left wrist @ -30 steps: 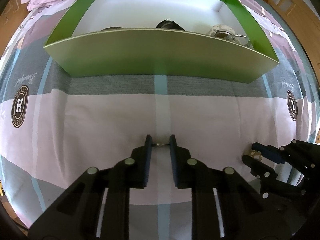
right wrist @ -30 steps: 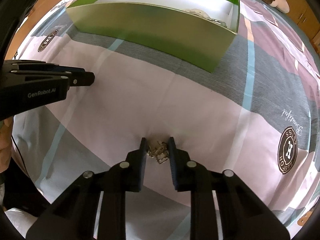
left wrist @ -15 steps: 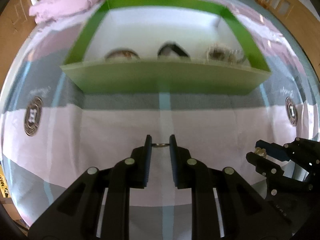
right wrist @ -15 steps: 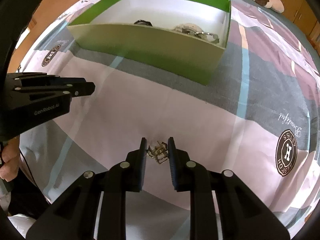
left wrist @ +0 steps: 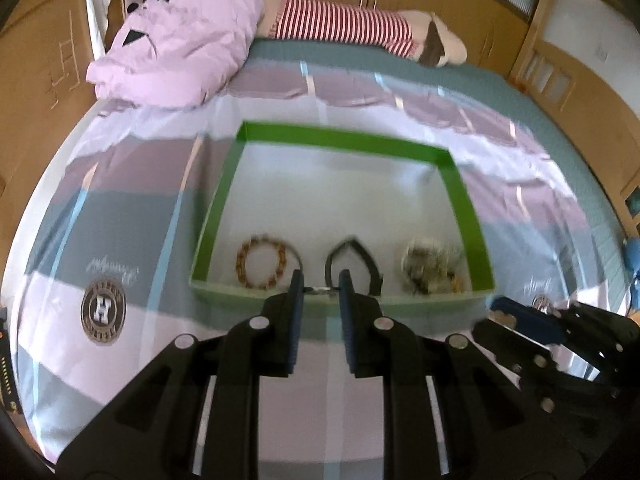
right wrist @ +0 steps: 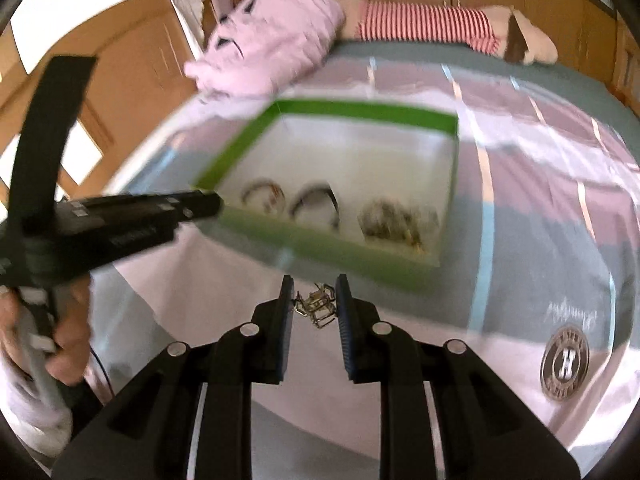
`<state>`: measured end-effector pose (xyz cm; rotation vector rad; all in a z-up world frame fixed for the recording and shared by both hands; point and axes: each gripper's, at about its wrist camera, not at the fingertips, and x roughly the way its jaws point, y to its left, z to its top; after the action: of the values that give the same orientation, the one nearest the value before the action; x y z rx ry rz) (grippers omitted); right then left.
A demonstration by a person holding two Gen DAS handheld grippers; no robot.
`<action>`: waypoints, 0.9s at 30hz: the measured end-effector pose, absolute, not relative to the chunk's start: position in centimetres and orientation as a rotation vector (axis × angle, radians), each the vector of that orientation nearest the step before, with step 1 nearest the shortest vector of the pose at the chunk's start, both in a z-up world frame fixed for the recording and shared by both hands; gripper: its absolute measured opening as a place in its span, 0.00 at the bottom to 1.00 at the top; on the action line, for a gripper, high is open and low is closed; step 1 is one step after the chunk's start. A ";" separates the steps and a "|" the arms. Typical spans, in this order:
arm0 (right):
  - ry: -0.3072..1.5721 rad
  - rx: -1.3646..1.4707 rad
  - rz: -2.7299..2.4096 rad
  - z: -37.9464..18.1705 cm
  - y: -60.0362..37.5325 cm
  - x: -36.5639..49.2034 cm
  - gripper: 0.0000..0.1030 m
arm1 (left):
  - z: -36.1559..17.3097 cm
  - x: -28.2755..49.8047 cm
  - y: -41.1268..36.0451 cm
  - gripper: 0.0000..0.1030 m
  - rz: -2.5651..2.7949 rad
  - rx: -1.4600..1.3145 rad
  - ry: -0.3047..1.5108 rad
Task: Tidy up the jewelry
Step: 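Carry both pieces over the green box and open both grippers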
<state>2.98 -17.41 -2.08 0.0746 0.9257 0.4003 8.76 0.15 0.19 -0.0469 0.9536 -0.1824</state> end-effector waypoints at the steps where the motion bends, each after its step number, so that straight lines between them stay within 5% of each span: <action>1: 0.908 0.055 0.397 -1.3 -16.9 3.9 0.20 | 0.2 9.3 0.2 0.17 -0.178 -0.052 0.953; 15: 0.983 0.152 0.316 -5.7 -17.4 11.0 0.21 | -5.2 15.2 -0.1 0.18 -0.138 -0.066 1.071; 18: 0.986 0.151 0.296 -5.9 -17.7 11.4 0.22 | -5.0 15.0 -0.1 0.29 -0.131 -0.059 1.066; 22: 0.954 0.185 0.278 -5.2 -18.5 11.1 0.53 | -4.0 14.5 0.1 0.37 -0.136 -0.071 1.047; 24: 0.938 0.214 0.279 -4.8 -19.0 11.0 0.58 | -3.3 14.2 0.0 0.43 -0.138 -0.065 1.047; 26: 0.933 0.237 0.297 -4.2 -19.6 10.9 0.58 | -2.1 13.2 0.3 0.69 -0.134 -0.062 1.032; 27: 0.928 0.237 0.293 -3.7 -20.0 10.8 0.60 | -1.2 12.3 0.5 0.72 -0.123 -0.055 1.005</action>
<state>10.83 -20.04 -3.75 0.2369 0.9279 0.2926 12.28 0.55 -1.23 -0.0549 1.0054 -0.1225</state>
